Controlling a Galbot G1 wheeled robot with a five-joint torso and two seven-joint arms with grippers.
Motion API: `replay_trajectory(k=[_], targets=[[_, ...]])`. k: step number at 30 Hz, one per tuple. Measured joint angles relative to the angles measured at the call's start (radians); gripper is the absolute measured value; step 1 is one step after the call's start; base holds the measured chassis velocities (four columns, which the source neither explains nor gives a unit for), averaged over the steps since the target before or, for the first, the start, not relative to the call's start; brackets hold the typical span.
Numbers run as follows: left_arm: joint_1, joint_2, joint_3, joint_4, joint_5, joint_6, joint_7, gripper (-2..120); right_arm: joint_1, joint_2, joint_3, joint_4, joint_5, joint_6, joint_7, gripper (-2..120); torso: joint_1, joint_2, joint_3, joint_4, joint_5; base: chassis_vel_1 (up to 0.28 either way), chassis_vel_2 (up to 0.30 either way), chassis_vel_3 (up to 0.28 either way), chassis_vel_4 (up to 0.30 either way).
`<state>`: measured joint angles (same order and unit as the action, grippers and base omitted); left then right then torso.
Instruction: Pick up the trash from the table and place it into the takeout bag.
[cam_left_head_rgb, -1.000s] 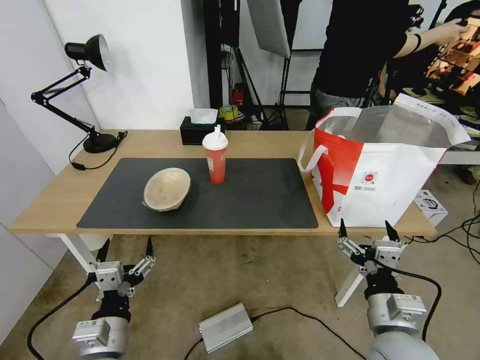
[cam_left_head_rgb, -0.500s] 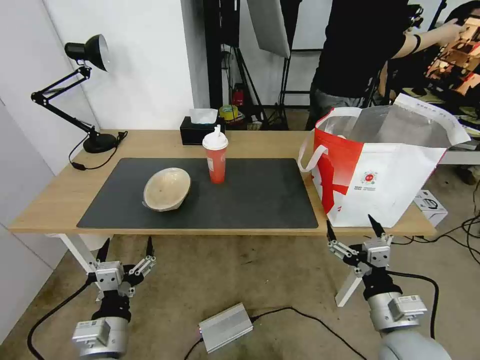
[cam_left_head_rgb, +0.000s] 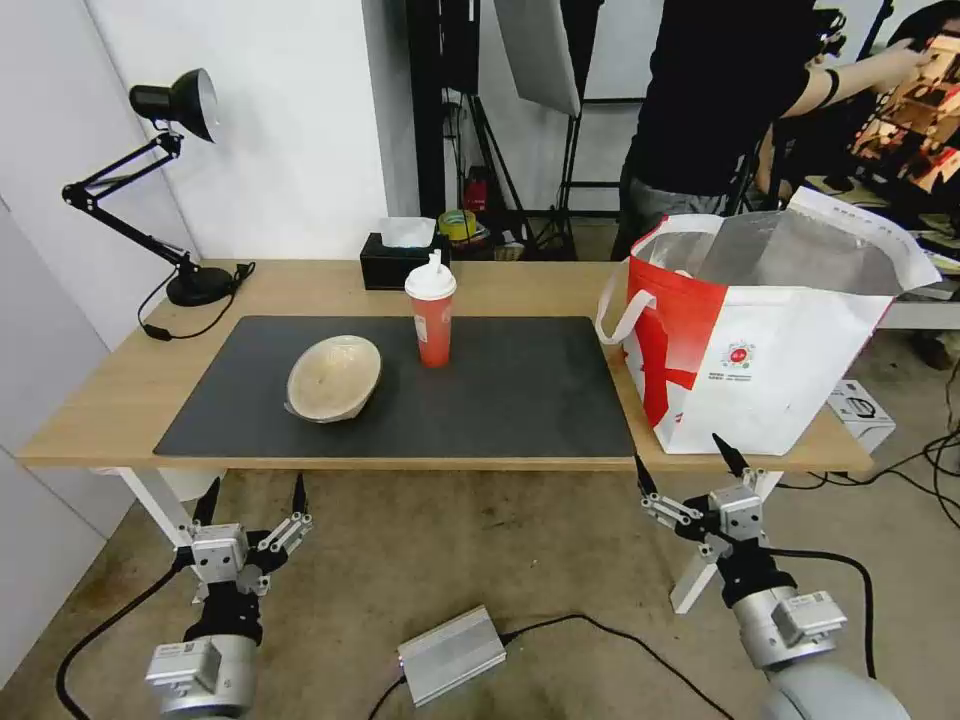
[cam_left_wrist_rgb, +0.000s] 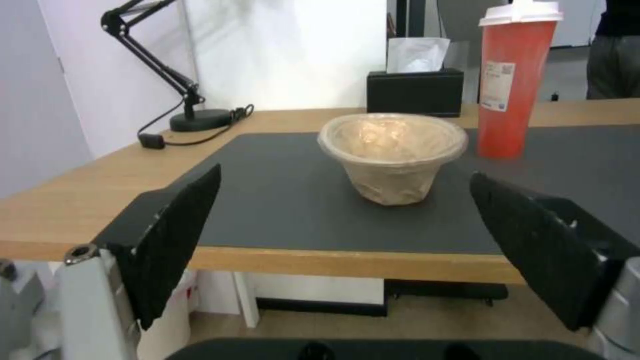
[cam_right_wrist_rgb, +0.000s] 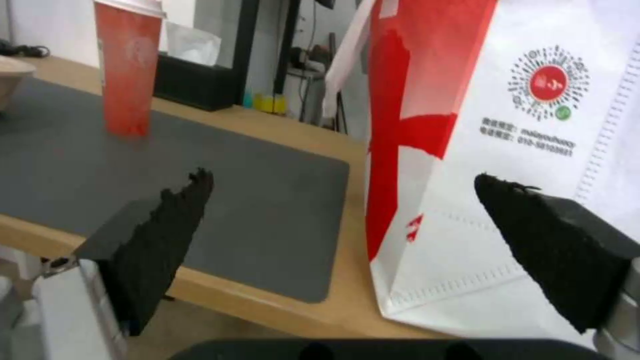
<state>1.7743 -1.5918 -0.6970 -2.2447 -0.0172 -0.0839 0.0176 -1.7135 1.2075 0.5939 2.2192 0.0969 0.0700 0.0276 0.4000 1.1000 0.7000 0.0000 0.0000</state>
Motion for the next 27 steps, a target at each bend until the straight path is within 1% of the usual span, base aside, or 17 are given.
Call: replay_trajectory(k=[13, 20, 23, 27], targets=[[-0.008, 0.000, 0.003, 0.015, 0.000, 0.000, 0.000, 100, -0.023, 0.048, -0.030, 0.021, -0.027, -0.041, 0.100, 100, 0.000, 0.000, 0.000, 0.0000, 0.0000, 0.000, 0.000, 0.000, 0.000], [-0.009, 0.000, 0.003, 0.016, 0.000, 0.000, 0.000, 100, -0.026, 0.054, -0.042, 0.021, -0.029, -0.054, 0.151, 100, 0.000, 0.000, 0.000, 0.0000, 0.0000, 0.000, 0.000, 0.000, 0.000], [-0.010, 0.000, 0.003, 0.016, 0.001, 0.000, 0.000, 100, -0.027, 0.054, -0.048, 0.025, -0.029, -0.069, 0.204, 100, 0.000, 0.000, 0.000, 0.0000, 0.0000, 0.000, 0.000, 0.000, 0.000], [-0.009, 0.000, 0.002, 0.016, 0.002, 0.000, 0.000, 100, -0.027, 0.052, -0.053, 0.029, -0.028, -0.081, 0.241, 100, 0.000, 0.000, 0.000, 0.0000, 0.0000, 0.000, 0.000, 0.000, 0.000]])
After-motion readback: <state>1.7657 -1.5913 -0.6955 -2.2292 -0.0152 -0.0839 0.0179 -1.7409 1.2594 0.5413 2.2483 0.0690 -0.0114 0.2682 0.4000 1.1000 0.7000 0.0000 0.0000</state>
